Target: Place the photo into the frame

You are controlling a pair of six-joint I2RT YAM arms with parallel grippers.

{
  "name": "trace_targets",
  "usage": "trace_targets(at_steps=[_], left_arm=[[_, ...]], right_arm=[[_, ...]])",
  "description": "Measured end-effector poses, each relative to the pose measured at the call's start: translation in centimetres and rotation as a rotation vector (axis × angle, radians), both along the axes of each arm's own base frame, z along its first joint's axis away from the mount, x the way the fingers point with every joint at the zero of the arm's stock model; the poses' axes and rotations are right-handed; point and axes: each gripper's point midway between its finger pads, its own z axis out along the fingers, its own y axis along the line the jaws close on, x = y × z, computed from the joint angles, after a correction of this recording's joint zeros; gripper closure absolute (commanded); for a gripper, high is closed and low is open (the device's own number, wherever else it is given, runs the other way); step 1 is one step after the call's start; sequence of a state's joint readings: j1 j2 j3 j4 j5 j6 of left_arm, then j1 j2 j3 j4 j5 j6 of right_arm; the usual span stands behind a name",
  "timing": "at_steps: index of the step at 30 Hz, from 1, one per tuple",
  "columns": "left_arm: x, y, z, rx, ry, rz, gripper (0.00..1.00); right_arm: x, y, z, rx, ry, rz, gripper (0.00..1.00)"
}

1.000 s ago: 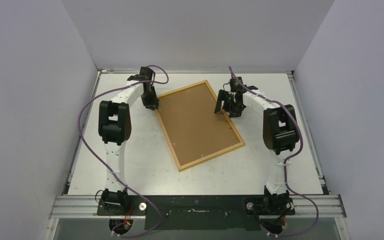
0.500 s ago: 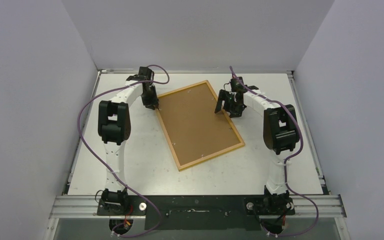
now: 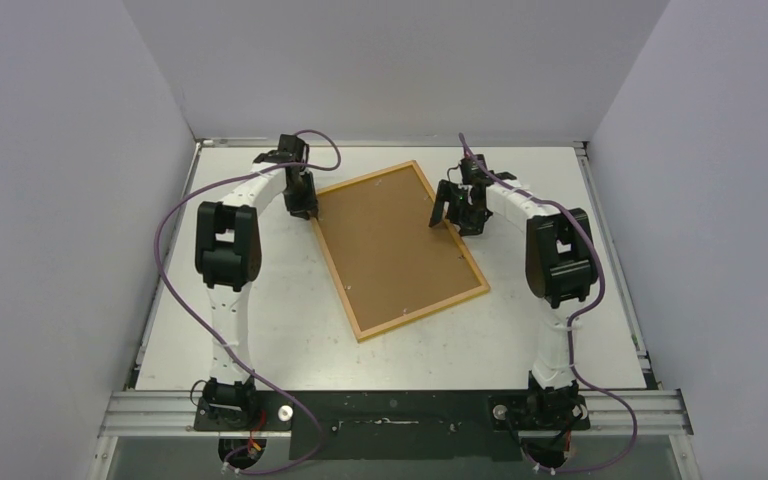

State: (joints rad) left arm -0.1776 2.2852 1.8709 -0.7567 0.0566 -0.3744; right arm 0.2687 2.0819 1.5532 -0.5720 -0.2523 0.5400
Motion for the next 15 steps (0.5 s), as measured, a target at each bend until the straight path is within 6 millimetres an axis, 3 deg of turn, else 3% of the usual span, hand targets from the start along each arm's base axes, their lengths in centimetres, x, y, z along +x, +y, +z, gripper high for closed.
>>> trace_targets(at_steps=[3, 5, 13, 15], left_arm=[[-0.05, 0.05, 0.02, 0.001, -0.004, -0.001, 0.9], [-0.07, 0.06, 0.03, 0.0, -0.012, 0.004, 0.91], [-0.04, 0.05, 0.06, -0.003, -0.02, 0.009, 0.8], [-0.02, 0.06, 0.09, -0.004, -0.021, 0.01, 0.73]], right_arm=[[0.03, -0.03, -0.44, -0.003, 0.005, -0.001, 0.21], [0.06, -0.01, -0.42, 0.0, 0.006, -0.005, 0.21], [0.09, 0.0, -0.4, 0.003, 0.007, -0.011, 0.21], [0.09, 0.0, -0.4, 0.003, 0.007, -0.011, 0.21]])
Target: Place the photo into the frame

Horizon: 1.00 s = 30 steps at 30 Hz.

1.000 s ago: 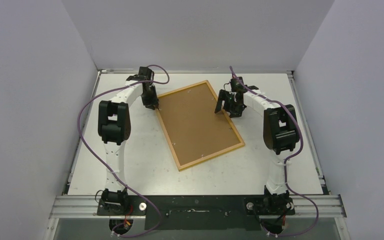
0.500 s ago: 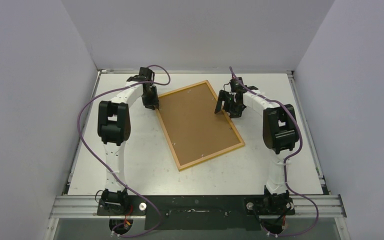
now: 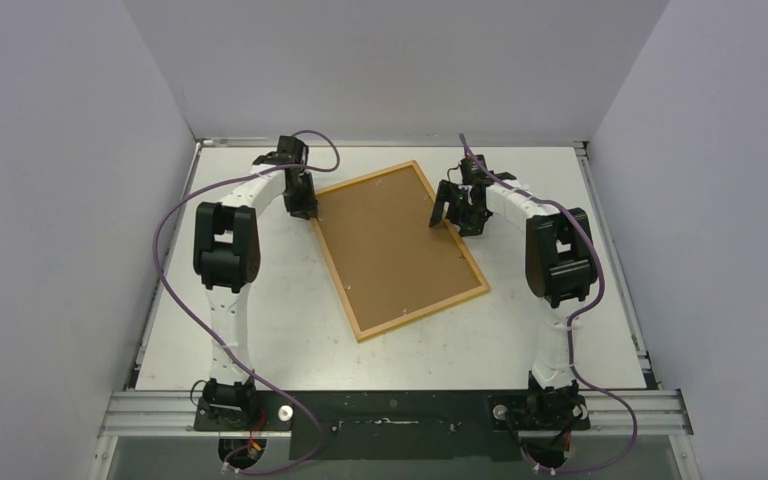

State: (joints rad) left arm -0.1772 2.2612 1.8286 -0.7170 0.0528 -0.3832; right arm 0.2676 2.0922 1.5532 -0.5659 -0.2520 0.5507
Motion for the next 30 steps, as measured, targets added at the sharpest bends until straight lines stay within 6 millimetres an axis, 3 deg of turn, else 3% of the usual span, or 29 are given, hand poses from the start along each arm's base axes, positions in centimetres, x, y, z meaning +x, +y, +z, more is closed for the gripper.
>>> trace_targets(at_steps=[7, 10, 12, 16, 18, 21, 23, 30], left_arm=[[-0.7, -0.2, 0.2, -0.05, 0.041, 0.017, 0.39], [-0.1, 0.5, 1.2, -0.072, 0.03, 0.016, 0.35], [1.3, 1.1, 2.8, -0.078, -0.009, 0.007, 0.32], [6.2, 2.0, 7.4, -0.079, -0.185, -0.045, 0.28], [8.4, 1.8, 9.4, -0.089, -0.269, -0.081, 0.27], [11.5, 0.7, 10.5, -0.109, -0.378, -0.125, 0.26], [12.7, 0.1, 9.9, -0.121, -0.412, -0.139, 0.26], [14.5, -2.2, 3.5, -0.212, -0.384, -0.136, 0.26]], right_arm=[[0.3, 0.0, 0.4, 0.017, -0.004, -0.005, 0.2], [1.3, 0.3, 1.5, 0.044, -0.033, -0.009, 0.2], [2.0, 0.5, 2.2, 0.061, -0.056, -0.009, 0.2], [3.2, 1.0, 3.2, 0.093, -0.098, -0.024, 0.2], [3.4, 1.1, 3.4, 0.102, -0.103, -0.04, 0.2], [4.0, 1.2, 3.6, 0.116, -0.118, -0.07, 0.2], [4.4, 1.3, 3.9, 0.127, -0.128, -0.086, 0.2], [6.5, 1.7, 2.8, 0.131, -0.13, -0.119, 0.2]])
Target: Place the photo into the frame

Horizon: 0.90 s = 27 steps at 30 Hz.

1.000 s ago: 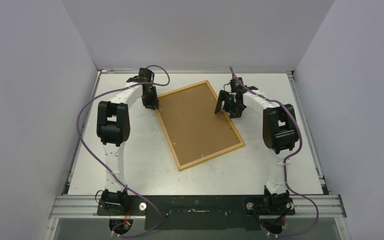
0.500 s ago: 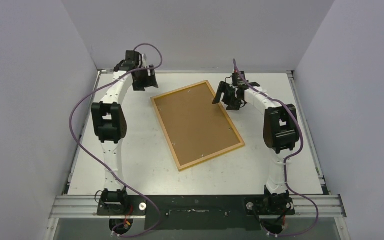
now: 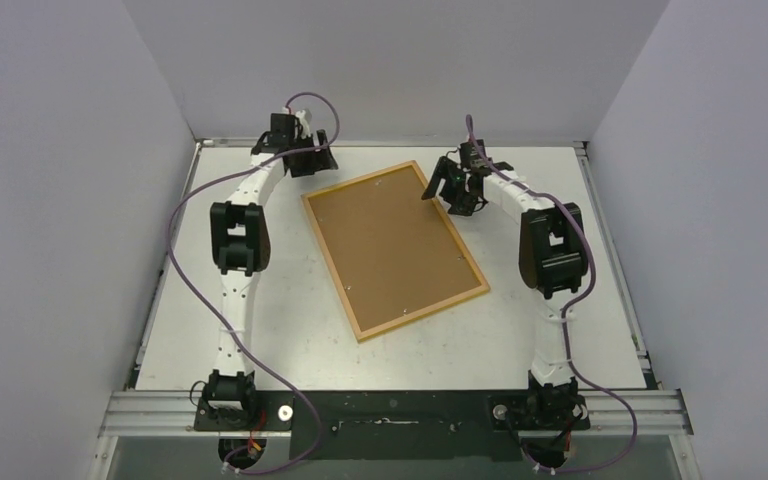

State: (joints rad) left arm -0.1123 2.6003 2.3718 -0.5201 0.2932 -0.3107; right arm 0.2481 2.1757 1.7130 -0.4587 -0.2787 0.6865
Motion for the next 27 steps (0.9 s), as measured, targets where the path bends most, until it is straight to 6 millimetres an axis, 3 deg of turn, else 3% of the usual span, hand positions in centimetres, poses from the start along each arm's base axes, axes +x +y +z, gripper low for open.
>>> trace_targets(at_steps=[4, 7, 11, 17, 27], left_arm=[[0.3, -0.8, -1.6, -0.059, 0.018, 0.005, 0.28], [0.5, -1.4, -1.3, -0.096, 0.01, -0.008, 0.31], [-0.2, -2.6, -1.8, -0.151, 0.019, -0.061, 0.47], [-3.2, -4.5, -2.4, -0.263, 0.08, -0.163, 0.54], [-8.7, -5.6, -2.5, -0.279, 0.167, -0.202, 0.59]], right_arm=[[0.1, -0.3, -1.7, -0.022, 0.032, -0.01, 0.2], [0.0, -0.5, -2.1, -0.037, 0.042, -0.015, 0.2], [-0.1, -0.6, -2.2, -0.045, 0.042, -0.004, 0.2], [-1.2, -0.4, -2.3, -0.037, 0.054, 0.024, 0.2], [-6.5, -0.8, -1.4, -0.067, 0.114, 0.062, 0.25]])
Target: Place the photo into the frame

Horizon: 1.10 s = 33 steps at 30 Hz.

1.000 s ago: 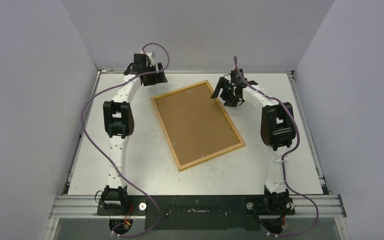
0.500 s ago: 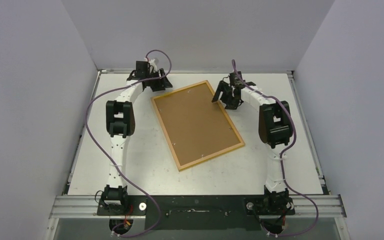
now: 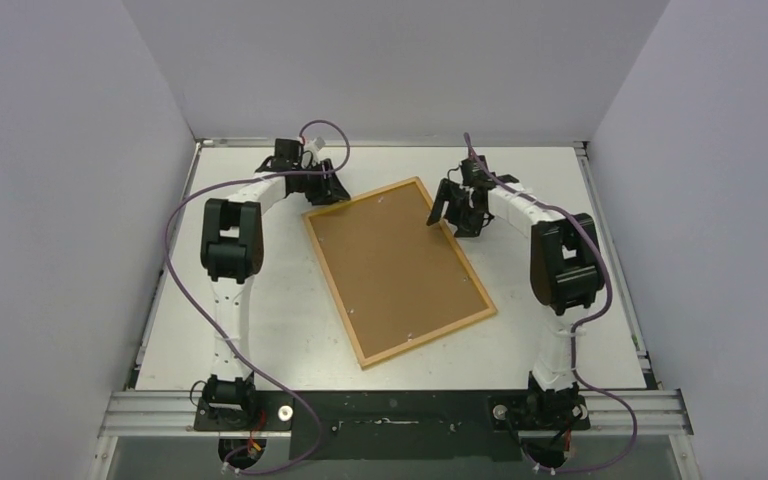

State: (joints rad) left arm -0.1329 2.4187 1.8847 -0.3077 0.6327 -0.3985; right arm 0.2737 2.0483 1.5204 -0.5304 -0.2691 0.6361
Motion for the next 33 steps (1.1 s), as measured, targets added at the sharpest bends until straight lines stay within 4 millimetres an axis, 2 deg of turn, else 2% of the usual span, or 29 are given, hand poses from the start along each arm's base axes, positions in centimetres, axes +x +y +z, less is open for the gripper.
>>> trace_targets(at_steps=[4, 9, 12, 16, 18, 21, 24, 28, 33], left_arm=[[-1.8, -1.0, -0.1, 0.008, 0.024, -0.026, 0.61], [-4.1, -2.6, -0.2, 0.03, 0.049, -0.068, 0.61], [-5.5, -3.4, -0.3, 0.056, 0.058, -0.096, 0.61], [-7.3, -3.9, -0.3, 0.074, 0.087, -0.115, 0.61], [-7.7, -4.1, -0.2, 0.076, 0.098, -0.119, 0.61], [-7.7, -4.0, 0.0, 0.077, 0.099, -0.114, 0.61], [-7.8, -3.9, -0.1, 0.082, 0.102, -0.108, 0.62], [-7.9, -3.6, -0.5, 0.096, 0.109, -0.097, 0.62], [-7.8, -3.5, -0.5, 0.1, 0.113, -0.089, 0.63]], right_arm=[[-3.0, 0.4, 1.0, -0.01, 0.016, 0.026, 0.3], [-6.9, 1.3, 2.2, -0.016, 0.024, 0.102, 0.3], [-8.3, 1.1, 2.6, -0.047, 0.026, 0.131, 0.3], [-7.8, 0.1, 3.5, -0.105, -0.011, 0.123, 0.31], [-7.0, 0.0, 4.2, -0.115, -0.037, 0.117, 0.36], [-5.0, 1.1, 6.2, -0.09, -0.098, 0.106, 0.43], [-2.4, 3.4, 7.2, -0.035, -0.154, 0.092, 0.48], [-1.2, 6.9, 5.3, 0.03, -0.132, 0.086, 0.56], [-1.3, 10.1, 0.7, 0.077, -0.041, 0.074, 0.63]])
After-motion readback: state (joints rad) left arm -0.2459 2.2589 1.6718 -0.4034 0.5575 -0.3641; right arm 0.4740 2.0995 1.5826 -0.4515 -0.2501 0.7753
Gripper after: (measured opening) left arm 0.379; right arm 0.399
